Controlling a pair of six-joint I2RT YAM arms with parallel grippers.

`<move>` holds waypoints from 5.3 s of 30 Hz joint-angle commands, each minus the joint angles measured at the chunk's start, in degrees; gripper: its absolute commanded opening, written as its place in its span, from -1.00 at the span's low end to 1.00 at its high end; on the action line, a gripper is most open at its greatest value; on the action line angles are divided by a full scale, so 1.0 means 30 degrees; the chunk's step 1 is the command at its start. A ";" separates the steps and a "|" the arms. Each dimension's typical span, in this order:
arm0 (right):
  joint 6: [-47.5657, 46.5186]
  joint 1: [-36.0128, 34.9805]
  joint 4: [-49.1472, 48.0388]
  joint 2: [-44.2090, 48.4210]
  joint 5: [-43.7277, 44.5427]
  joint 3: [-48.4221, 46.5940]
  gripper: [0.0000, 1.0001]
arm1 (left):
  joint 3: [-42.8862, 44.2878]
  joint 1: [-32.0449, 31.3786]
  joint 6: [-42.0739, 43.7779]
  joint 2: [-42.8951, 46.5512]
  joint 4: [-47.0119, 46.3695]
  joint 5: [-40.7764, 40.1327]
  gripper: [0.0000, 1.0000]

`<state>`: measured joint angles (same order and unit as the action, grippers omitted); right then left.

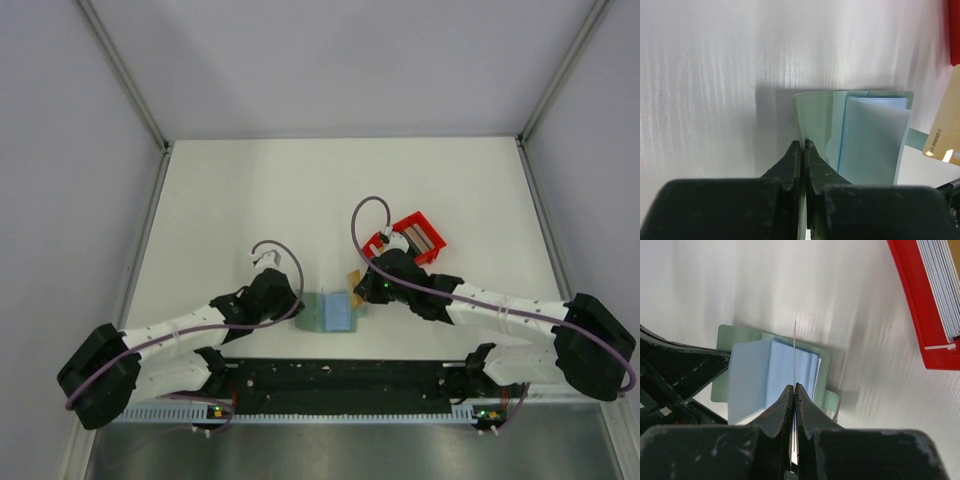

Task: Put the credit cards into the card holder
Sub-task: Turn over the card holder at the center of the board, then insert the credit card into the card holder.

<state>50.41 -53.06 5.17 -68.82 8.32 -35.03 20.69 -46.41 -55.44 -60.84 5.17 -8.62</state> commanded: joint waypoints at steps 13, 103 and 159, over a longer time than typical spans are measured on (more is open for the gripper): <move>0.0598 0.0166 -0.1577 -0.1641 -0.0399 0.0601 -1.00 | 0.0253 0.0002 -0.0006 0.0153 0.0474 -0.0670 -1.00; 0.0656 -0.0449 -0.0404 -0.1524 0.0450 0.0103 -1.00 | -0.1007 0.0002 -0.0504 -0.0814 -0.1050 -0.0700 -1.00; 0.1099 -0.0683 -0.8936 -0.3347 -0.5324 -0.0219 -1.00 | -0.1417 -0.0027 -0.0914 -0.1077 -0.1575 -0.0671 -1.00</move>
<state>58.26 -54.74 -23.53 -87.33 -12.53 -34.59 17.87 -46.41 -58.39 -63.26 0.05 -9.91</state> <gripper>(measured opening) 0.006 0.021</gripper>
